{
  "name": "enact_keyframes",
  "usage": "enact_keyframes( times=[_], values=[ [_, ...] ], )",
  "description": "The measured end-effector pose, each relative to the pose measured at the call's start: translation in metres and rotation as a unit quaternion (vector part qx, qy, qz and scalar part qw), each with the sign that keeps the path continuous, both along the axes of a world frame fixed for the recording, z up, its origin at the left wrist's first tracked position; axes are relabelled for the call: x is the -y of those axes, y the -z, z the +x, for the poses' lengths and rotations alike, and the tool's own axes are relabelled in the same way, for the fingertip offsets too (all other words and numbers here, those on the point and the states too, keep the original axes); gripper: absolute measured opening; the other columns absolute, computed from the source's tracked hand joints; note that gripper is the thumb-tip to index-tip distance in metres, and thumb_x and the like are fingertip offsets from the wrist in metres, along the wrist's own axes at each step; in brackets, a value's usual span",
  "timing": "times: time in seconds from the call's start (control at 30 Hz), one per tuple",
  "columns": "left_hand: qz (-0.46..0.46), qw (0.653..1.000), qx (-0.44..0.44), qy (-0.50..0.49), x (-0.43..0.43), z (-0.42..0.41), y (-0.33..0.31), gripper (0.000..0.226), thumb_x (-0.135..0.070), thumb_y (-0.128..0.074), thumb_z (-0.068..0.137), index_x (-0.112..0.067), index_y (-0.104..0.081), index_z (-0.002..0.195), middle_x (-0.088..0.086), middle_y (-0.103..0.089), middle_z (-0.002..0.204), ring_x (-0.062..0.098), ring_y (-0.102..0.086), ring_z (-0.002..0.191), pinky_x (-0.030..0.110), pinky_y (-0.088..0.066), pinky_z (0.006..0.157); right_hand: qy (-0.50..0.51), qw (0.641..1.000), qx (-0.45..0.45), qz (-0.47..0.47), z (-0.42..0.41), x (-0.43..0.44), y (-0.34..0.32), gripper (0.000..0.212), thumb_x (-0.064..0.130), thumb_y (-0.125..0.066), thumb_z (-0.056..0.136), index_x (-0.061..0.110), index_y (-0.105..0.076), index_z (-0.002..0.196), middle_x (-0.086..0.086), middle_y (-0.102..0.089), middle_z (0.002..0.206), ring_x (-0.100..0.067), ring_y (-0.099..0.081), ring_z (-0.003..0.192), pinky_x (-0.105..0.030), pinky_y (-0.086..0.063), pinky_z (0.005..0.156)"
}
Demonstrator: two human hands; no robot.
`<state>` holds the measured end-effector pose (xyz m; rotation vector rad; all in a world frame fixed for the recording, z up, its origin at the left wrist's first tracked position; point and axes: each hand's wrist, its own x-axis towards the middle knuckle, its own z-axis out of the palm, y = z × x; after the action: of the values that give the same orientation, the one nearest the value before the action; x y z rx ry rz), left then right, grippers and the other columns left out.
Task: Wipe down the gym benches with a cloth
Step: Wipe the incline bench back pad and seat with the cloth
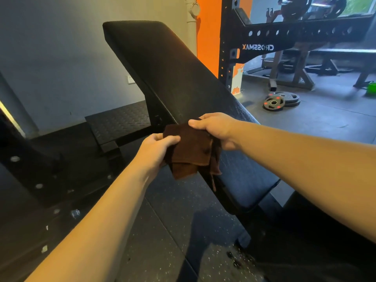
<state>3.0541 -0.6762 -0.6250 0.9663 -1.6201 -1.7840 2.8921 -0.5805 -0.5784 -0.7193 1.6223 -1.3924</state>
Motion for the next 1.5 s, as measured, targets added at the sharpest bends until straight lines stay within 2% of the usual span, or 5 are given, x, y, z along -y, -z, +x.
enact_keyframes(
  times=[0.33,1.1,1.17,1.33,1.5],
  values=[
    [-0.289,0.953,0.052,0.074,-0.013,0.005,-0.007,0.055,-0.048,-0.072,0.090,-0.034,-0.054,0.140,-0.008,-0.052,0.137,0.008,-0.055,0.121,0.024,-0.046,0.096,-0.041,0.996,0.069,0.029,-0.001,-0.013,-0.013,0.035,0.035,-0.069,0.095,0.005,-0.068,0.113,-0.014,-0.077,0.105,-0.028,-0.076,0.096,-0.044,-0.062,0.083],
    [-0.142,0.987,-0.070,-0.031,0.002,0.004,0.003,0.015,-0.024,-0.066,0.098,-0.024,-0.076,0.110,-0.001,-0.075,0.097,0.012,-0.066,0.082,0.027,-0.054,0.075,-0.033,0.996,-0.078,-0.013,0.013,-0.005,-0.032,0.036,0.001,-0.066,0.093,0.018,-0.063,0.124,-0.015,-0.073,0.105,-0.027,-0.075,0.090,-0.043,-0.063,0.081],
    [-0.125,0.990,-0.036,-0.062,0.013,0.007,0.018,0.015,-0.023,-0.064,0.099,-0.025,-0.076,0.108,0.001,-0.073,0.098,0.013,-0.064,0.080,0.028,-0.052,0.072,-0.048,0.932,-0.358,-0.037,0.009,0.000,-0.027,0.034,0.006,-0.073,0.087,0.025,-0.064,0.114,-0.003,-0.070,0.107,-0.017,-0.071,0.093,-0.041,-0.062,0.085],
    [-0.115,0.989,0.071,-0.060,0.026,0.011,0.053,0.016,-0.013,-0.062,0.097,-0.019,-0.071,0.110,0.010,-0.072,0.104,0.017,-0.068,0.084,0.025,-0.049,0.064,-0.299,0.444,-0.839,-0.093,0.016,-0.013,0.025,0.030,0.012,-0.077,0.080,0.025,-0.070,0.106,0.000,-0.065,0.113,-0.026,-0.057,0.112,-0.042,-0.052,0.077],
    [-0.120,0.989,0.066,-0.045,0.025,0.003,0.051,0.016,-0.016,-0.064,0.098,-0.024,-0.068,0.111,0.009,-0.072,0.108,0.020,-0.072,0.091,0.029,-0.053,0.071,-0.286,0.370,-0.882,0.056,0.024,-0.028,0.045,0.037,0.026,-0.071,0.089,0.035,-0.066,0.125,-0.007,-0.030,0.162,-0.039,-0.007,0.154,-0.061,-0.016,0.116]
  ],
)
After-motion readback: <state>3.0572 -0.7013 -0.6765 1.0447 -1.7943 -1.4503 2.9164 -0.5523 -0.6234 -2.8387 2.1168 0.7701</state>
